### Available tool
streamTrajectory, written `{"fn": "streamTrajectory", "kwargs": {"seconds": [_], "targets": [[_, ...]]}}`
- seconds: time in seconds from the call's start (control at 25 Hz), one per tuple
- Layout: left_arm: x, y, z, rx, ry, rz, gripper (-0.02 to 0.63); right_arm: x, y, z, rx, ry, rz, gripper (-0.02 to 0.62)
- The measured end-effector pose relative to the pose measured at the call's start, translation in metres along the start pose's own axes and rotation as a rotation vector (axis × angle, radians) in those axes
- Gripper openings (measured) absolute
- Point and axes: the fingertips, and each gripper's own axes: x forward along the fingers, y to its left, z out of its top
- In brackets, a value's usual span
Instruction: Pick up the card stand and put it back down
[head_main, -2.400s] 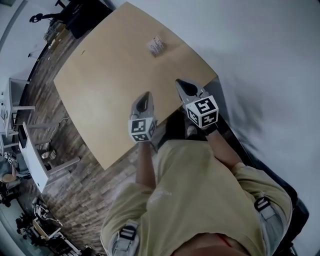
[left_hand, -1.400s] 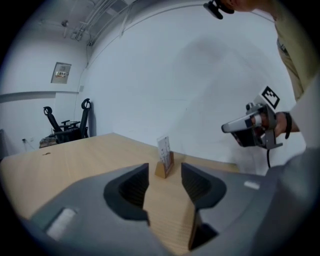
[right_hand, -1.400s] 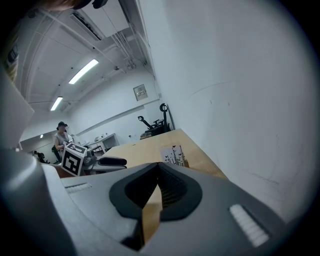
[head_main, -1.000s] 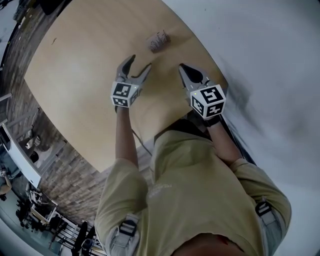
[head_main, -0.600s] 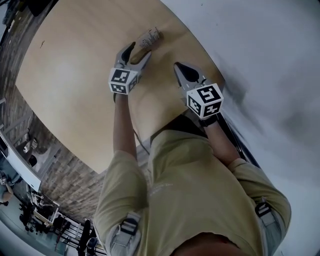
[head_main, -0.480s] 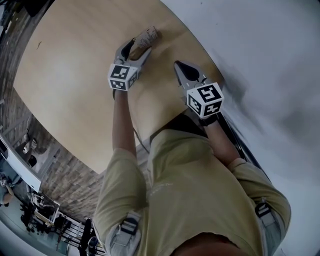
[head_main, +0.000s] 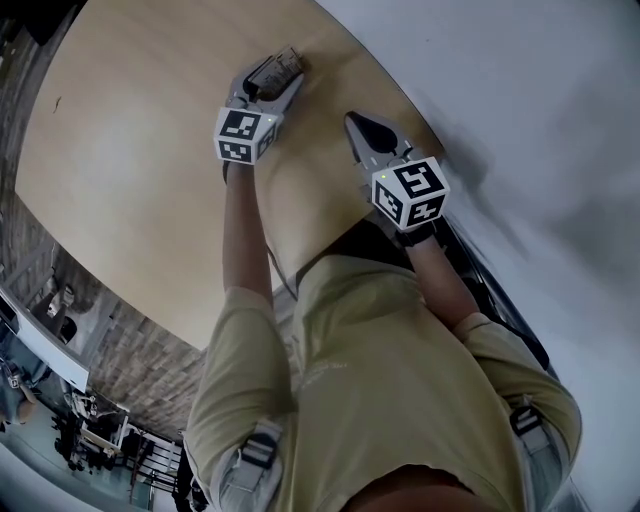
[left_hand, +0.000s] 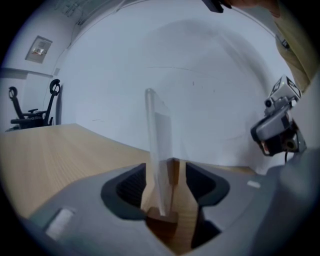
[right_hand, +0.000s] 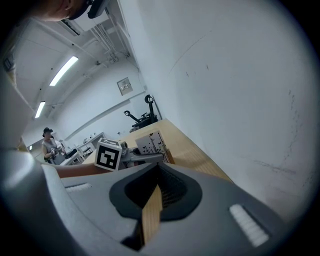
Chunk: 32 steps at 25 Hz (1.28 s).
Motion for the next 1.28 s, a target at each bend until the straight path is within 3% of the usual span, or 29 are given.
{"fn": "streamTrajectory", "kwargs": {"seconds": [0.2,0.48,0.8,1.28], "targets": [[0.003,0.009,-0.002,0.003,0.008,0.006,0.210,0.002,0.007,-0.002,0.004,0.001,-0.006,0.005],[0.001,0.001,0.000,0.033,0.046,-0.029,0.044,-0.007,0.010,-0.008,0.027,-0.007,-0.001,0.005],[-0.020,-0.035,0.015,0.050,0.078,-0.052,0.035,-0.038,0.025,0.007,0.016,-0.071,0.010,0.005],[-0.098,-0.112,0.105,0.078,0.021,0.052,0.035,-0.109,0.060,0.050,-0.025,-0.228,0.026,0.005]]}}
